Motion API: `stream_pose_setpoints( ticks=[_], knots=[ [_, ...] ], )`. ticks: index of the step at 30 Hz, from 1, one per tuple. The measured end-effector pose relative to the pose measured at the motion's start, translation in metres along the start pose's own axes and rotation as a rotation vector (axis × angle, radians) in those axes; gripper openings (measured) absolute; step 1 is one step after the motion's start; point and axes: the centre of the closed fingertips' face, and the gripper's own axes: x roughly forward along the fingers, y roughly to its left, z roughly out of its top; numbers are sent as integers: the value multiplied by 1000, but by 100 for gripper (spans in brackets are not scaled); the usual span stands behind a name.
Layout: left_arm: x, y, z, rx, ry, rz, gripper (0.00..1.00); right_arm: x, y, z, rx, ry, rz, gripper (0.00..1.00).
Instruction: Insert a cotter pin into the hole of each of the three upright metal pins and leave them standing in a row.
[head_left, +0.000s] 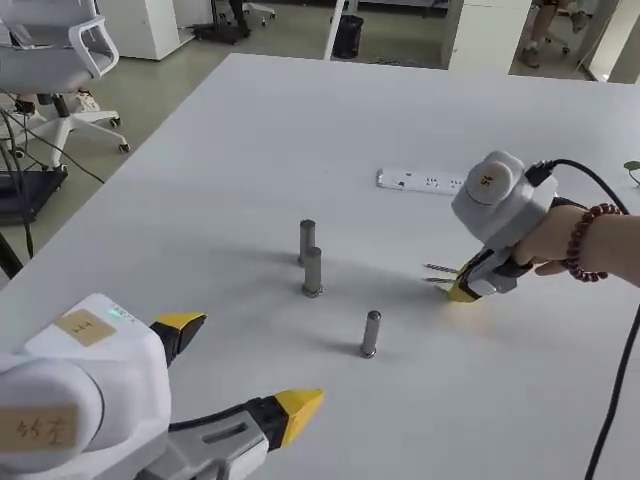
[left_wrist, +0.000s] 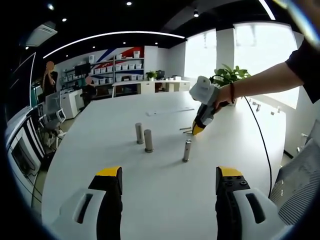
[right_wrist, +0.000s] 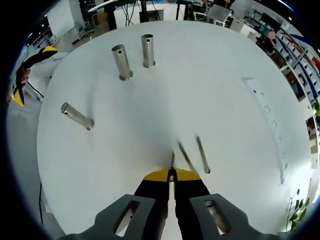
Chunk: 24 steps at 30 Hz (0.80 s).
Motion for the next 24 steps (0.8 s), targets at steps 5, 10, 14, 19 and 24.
stream_pose_setpoints(
  ticks=[5,10,14,19,24],
  knots=[
    [0,0,-2,6,12,0,76,1,0,0,-47,24,-1,0],
    [2,-1,-2,6,15,-8,75,2,-3,0,-30,19,2,0],
    [3,-1,0,15,17,-12,74,2,-3,-1,-32,1,0,0],
    [5,-2,2,29,21,-19,71,-1,-2,-1,-64,-26,-7,0],
    [8,-3,4,47,22,-22,71,-8,2,-3,-75,-44,-25,0]
  ],
)
